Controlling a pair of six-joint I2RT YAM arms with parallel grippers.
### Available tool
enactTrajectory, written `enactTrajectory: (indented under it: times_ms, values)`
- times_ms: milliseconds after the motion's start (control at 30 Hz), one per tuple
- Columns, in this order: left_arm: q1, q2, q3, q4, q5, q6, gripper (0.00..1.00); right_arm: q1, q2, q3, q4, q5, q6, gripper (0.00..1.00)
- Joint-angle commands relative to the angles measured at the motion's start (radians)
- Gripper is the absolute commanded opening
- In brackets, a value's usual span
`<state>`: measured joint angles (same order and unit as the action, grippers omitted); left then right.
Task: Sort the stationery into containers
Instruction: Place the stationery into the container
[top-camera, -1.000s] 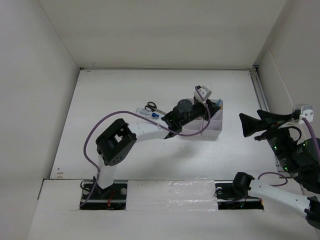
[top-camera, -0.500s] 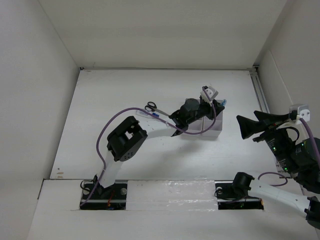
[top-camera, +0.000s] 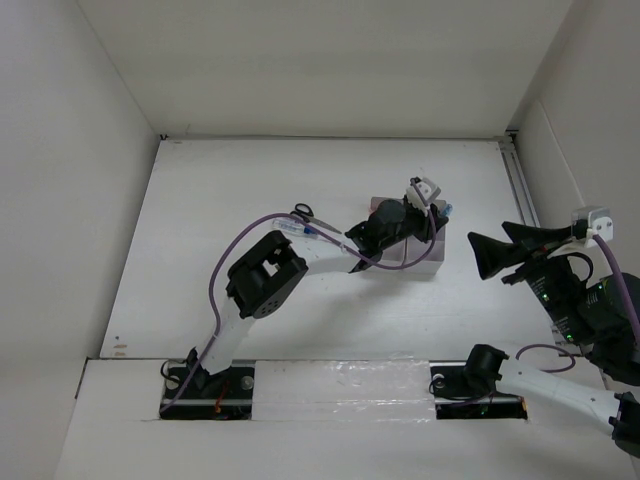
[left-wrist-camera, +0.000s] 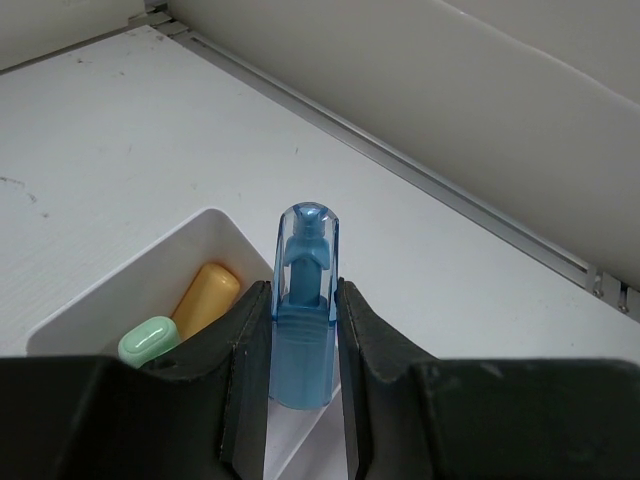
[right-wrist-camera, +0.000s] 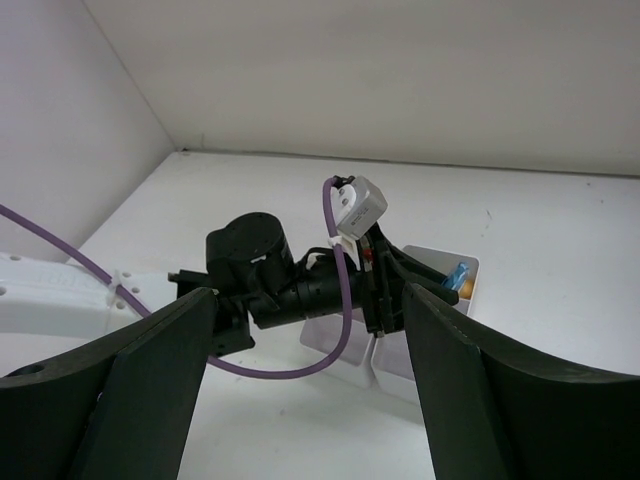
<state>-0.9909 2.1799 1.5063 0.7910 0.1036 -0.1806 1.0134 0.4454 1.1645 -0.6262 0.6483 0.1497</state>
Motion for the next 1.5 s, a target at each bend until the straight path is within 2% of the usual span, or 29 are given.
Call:
enactTrajectory:
  times_ms: [0, 700, 767, 833, 867, 933, 1067, 1133, 1267, 1467]
  values:
    - [0.000, -0.003, 0.048, 0.039, -0.008, 0.013, 0.00, -0.009, 0.009, 0.035, 0.005, -0.012, 0.002, 0.81]
    - [0.000, 0.026, 0.046, 0.050, -0.093, 0.044, 0.00, -0.009, 0.009, 0.017, 0.014, -0.041, 0.002, 0.79]
    - [0.000, 0.026, 0.035, 0.050, -0.093, 0.044, 0.04, -0.009, 0.009, 0.017, 0.023, -0.041, 0.002, 0.79]
    - [-0.009, 0.017, 0.025, 0.050, -0.093, 0.044, 0.16, -0.009, 0.009, 0.017, 0.023, -0.041, 0.002, 0.79]
    - [-0.009, 0.006, 0.016, 0.050, -0.093, 0.044, 0.27, -0.009, 0.009, 0.017, 0.023, -0.041, 0.002, 0.79]
    - [-0.022, -0.003, -0.004, 0.065, -0.111, 0.056, 0.34, -0.009, 0.009, 0.017, 0.023, -0.041, 0.002, 0.79]
    - [-0.040, -0.038, -0.038, 0.088, -0.125, 0.078, 0.38, -0.009, 0.009, 0.017, 0.023, -0.041, -0.007, 0.79]
    - [-0.051, -0.051, -0.057, 0.099, -0.140, 0.078, 0.44, -0.009, 0.009, 0.017, 0.032, -0.050, -0.007, 0.79]
    - [-0.051, -0.083, -0.081, 0.099, -0.150, 0.078, 0.44, -0.009, 0.000, 0.008, 0.033, -0.050, -0.007, 0.79]
    - [-0.069, -0.224, -0.164, 0.132, -0.182, 0.049, 0.53, -0.009, -0.001, 0.008, 0.042, -0.059, -0.007, 0.79]
